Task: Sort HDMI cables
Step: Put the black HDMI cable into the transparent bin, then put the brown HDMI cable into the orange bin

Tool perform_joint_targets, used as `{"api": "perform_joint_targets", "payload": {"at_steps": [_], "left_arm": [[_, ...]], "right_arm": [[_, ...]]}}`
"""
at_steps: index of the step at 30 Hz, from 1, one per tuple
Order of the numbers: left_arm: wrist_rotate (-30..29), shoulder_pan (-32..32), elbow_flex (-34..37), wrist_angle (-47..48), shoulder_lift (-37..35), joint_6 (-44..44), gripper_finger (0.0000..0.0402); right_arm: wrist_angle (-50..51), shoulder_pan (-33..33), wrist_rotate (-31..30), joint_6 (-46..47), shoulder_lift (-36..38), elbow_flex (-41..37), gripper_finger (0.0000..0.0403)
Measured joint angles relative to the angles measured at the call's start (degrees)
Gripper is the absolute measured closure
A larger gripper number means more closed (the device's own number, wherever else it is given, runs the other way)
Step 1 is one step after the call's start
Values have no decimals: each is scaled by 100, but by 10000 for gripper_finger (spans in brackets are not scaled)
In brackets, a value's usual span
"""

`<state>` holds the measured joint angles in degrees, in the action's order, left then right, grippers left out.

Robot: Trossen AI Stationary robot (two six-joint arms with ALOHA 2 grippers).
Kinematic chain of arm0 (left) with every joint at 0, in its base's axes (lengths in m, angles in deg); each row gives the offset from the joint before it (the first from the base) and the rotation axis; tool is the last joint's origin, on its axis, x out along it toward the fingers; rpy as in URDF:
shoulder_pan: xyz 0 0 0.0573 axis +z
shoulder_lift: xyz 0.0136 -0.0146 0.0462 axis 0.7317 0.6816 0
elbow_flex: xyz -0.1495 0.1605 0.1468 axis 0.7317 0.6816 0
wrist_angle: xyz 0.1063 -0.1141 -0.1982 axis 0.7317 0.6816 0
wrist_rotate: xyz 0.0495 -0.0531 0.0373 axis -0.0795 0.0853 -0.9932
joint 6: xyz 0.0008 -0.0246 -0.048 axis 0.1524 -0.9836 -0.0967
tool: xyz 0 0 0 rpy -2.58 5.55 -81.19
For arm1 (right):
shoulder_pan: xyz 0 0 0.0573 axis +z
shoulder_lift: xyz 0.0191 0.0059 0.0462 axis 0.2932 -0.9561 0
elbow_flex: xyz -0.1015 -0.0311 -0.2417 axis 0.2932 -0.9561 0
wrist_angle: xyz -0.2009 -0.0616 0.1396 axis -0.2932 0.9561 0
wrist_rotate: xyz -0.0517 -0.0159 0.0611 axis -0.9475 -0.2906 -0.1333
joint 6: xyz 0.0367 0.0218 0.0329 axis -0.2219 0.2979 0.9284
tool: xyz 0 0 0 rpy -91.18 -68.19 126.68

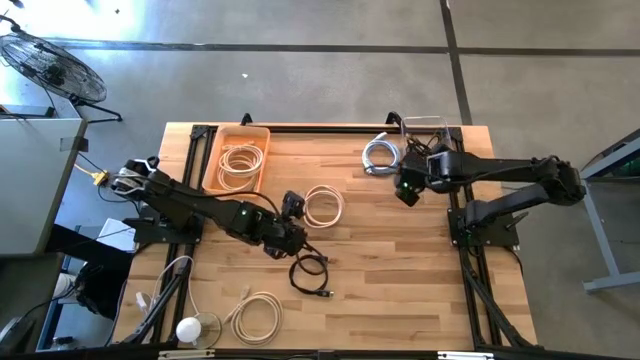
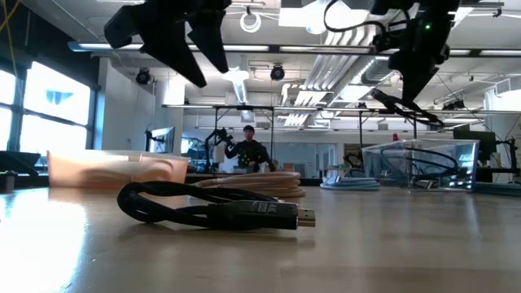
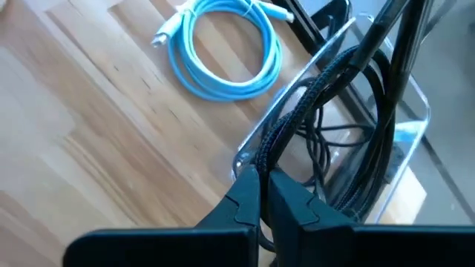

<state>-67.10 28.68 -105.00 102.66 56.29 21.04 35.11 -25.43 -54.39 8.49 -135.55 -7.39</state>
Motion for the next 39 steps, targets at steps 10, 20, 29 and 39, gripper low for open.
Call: {"api": "perform_joint_targets", "payload": {"at_steps": [10,20,29,39], "left_arm": [[19,0,-4,46,42,0,151],[12,0,-4,186,42,-20,151],[2,0,-4,347,44,-22,151],[296,-4,-5,782,44,40,151]], "right_arm": [[-272,-1047,381,-422,-15,0,401],[-403,-1487,676,-504,-17,0,331],[-794,-1395,1163,-792,-20,2,237],[-2243,-375,3387,-1361,-20,2,222]]}}
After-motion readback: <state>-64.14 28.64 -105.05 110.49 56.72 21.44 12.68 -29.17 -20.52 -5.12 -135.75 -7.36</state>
